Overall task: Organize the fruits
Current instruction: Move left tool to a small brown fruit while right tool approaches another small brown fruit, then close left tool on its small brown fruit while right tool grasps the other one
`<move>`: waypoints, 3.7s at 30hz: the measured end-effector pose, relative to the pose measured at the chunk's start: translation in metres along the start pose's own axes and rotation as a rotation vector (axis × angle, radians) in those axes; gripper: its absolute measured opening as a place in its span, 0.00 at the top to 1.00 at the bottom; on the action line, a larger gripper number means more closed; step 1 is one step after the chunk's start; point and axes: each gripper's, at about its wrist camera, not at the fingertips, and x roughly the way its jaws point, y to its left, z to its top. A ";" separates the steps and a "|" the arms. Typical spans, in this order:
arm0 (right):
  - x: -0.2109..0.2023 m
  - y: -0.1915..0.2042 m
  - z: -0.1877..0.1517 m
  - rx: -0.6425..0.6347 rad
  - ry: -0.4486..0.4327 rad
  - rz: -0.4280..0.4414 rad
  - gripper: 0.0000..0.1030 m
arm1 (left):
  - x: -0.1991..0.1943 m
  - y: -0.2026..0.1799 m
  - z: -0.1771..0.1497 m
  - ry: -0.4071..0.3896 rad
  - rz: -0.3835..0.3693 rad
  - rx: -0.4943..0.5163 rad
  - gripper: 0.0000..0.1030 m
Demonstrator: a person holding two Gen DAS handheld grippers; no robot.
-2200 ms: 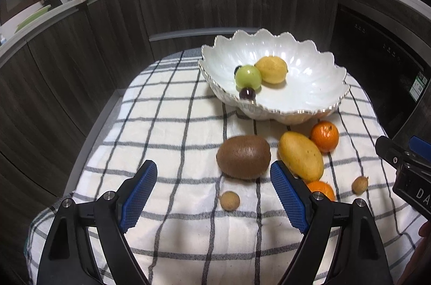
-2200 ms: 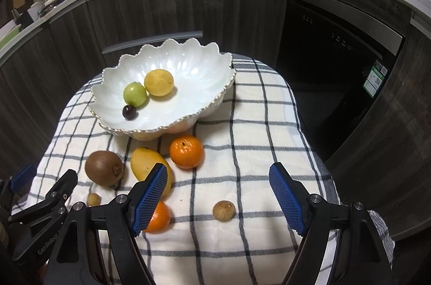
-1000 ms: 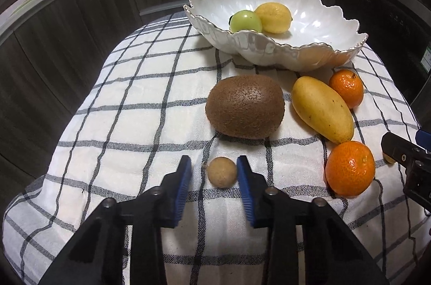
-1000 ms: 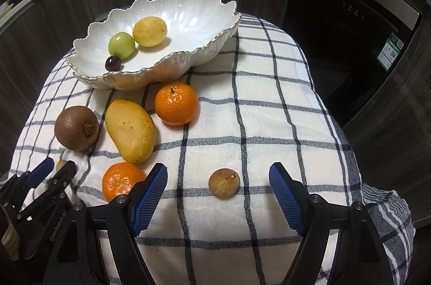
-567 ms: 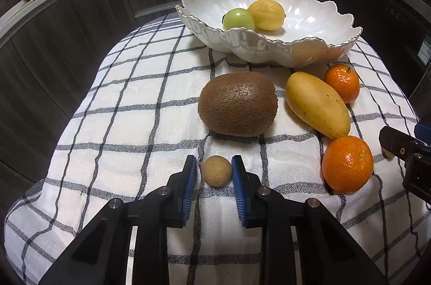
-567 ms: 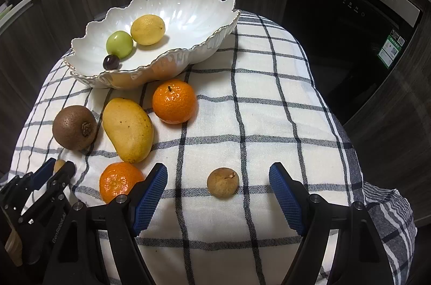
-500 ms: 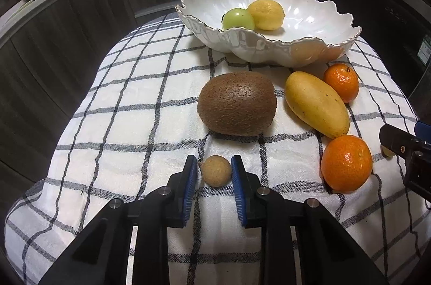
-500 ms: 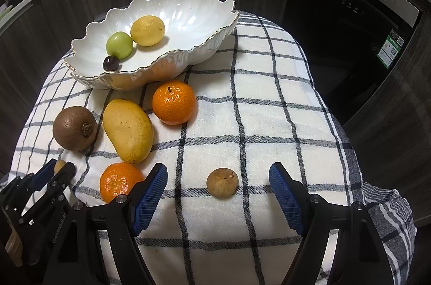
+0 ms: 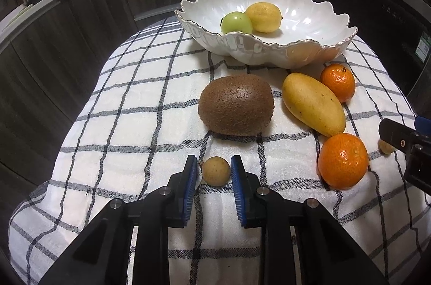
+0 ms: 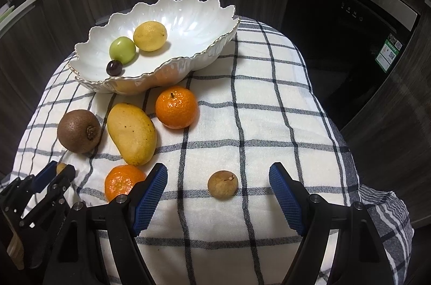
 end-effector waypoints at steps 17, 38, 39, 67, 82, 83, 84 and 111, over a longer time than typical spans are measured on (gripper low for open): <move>-0.001 -0.001 0.001 0.011 0.003 0.005 0.24 | -0.002 -0.007 0.001 -0.005 -0.010 0.030 0.74; -0.002 -0.008 0.003 0.037 0.003 0.020 0.24 | -0.009 -0.020 0.003 -0.041 -0.039 0.074 0.69; -0.002 -0.008 0.003 0.037 0.003 0.020 0.24 | -0.009 -0.021 0.003 -0.042 -0.041 0.078 0.67; 0.000 -0.003 0.001 0.016 0.009 0.009 0.24 | 0.006 -0.010 0.003 -0.008 -0.040 0.020 0.75; -0.002 -0.004 0.002 0.019 0.004 0.016 0.24 | -0.004 0.000 0.007 -0.051 -0.036 -0.029 0.63; -0.003 -0.004 0.002 0.020 0.003 0.017 0.24 | -0.005 0.000 0.007 -0.058 -0.029 -0.026 0.59; -0.003 -0.004 0.002 0.021 0.002 0.017 0.24 | -0.007 0.001 0.007 -0.061 -0.027 -0.027 0.56; 0.000 -0.002 0.002 0.010 0.004 0.003 0.24 | 0.008 -0.007 0.005 -0.024 -0.026 -0.001 0.78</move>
